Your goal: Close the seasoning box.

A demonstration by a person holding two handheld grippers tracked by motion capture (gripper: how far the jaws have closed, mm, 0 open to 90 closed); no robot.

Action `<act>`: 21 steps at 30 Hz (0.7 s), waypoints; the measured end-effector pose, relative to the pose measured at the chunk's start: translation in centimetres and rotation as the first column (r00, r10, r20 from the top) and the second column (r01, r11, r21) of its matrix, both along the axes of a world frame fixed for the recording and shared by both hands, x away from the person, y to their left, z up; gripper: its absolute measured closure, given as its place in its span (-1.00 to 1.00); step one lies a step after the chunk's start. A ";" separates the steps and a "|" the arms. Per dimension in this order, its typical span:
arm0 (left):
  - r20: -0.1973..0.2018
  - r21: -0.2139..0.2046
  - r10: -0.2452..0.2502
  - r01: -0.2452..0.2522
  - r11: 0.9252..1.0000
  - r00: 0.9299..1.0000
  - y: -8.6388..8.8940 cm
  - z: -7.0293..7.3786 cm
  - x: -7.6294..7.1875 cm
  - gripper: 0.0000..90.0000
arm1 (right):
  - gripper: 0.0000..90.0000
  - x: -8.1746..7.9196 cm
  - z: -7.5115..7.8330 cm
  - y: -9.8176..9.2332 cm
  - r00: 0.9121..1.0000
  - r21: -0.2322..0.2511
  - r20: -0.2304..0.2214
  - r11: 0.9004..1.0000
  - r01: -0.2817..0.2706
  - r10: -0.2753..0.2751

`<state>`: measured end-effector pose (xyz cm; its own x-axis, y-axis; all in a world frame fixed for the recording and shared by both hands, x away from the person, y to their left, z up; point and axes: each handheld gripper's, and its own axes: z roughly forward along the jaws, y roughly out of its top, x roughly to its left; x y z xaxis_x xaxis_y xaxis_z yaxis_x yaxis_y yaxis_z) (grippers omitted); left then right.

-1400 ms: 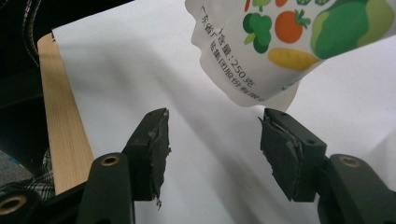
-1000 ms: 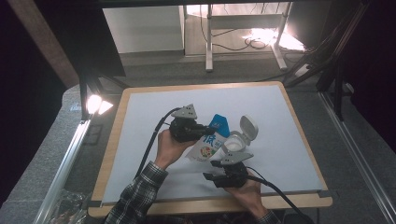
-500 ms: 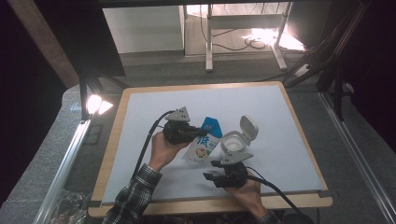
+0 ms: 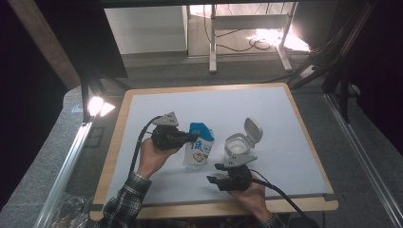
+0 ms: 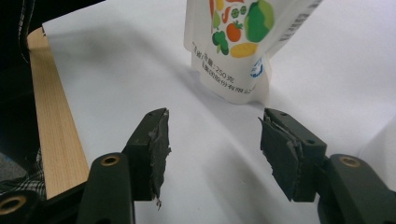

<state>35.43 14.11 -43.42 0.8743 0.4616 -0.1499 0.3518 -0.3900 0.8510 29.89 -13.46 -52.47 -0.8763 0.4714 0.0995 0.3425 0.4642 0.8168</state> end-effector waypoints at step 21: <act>-0.065 0.104 -0.021 0.028 0.994 0.998 2.0 0.6 -0.2 0.96 | -0.06 0.0 0.0 0.0 1.000 0.000 0.003 1.000 0.000 0.000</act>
